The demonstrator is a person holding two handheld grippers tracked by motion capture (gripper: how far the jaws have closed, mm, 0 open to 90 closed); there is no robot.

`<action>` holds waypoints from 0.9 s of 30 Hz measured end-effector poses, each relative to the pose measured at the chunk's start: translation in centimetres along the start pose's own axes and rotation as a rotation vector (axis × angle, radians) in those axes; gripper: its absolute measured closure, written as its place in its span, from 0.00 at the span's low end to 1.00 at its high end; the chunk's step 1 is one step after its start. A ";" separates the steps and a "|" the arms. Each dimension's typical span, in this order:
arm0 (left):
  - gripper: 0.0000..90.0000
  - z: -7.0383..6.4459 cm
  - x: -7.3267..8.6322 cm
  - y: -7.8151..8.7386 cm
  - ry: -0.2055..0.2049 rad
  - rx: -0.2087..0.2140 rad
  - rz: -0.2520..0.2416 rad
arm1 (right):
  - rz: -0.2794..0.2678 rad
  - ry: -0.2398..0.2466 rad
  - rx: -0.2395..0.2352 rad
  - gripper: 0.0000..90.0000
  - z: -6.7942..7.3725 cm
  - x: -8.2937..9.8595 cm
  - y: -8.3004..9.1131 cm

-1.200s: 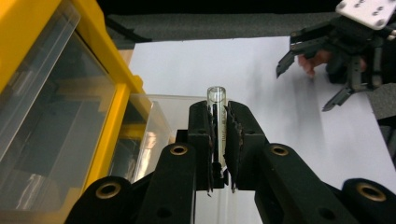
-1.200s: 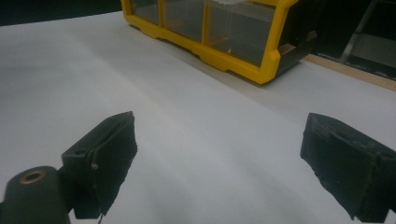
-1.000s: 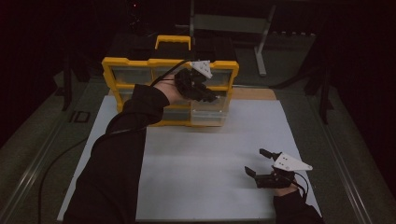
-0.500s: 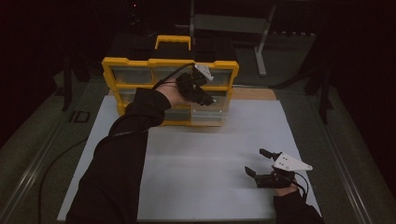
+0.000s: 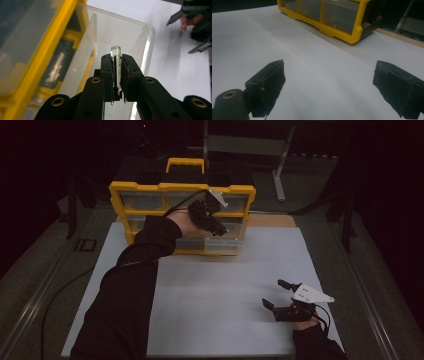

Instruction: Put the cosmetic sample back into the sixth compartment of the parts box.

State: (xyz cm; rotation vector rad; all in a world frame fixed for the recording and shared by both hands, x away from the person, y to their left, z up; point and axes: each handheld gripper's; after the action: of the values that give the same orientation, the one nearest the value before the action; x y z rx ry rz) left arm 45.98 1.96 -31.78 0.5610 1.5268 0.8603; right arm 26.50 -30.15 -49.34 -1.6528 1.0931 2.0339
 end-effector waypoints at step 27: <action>0.00 -0.9 0.9 2.3 0.027 -0.026 -0.106 | -0.003 0.002 -0.001 0.12 0.1 -0.1 0.0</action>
State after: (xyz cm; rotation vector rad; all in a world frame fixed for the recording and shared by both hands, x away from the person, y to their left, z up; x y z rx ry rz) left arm 44.68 3.84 -30.55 0.4470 1.5534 0.8085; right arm 26.47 -30.11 -49.25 -1.6562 1.0899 2.0318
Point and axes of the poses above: each handheld gripper's, and its own axes: y roughly backward along the jaws, x roughly out of its underside, z roughly to its left, and after that the axes turned 5 degrees about -y, right-handed
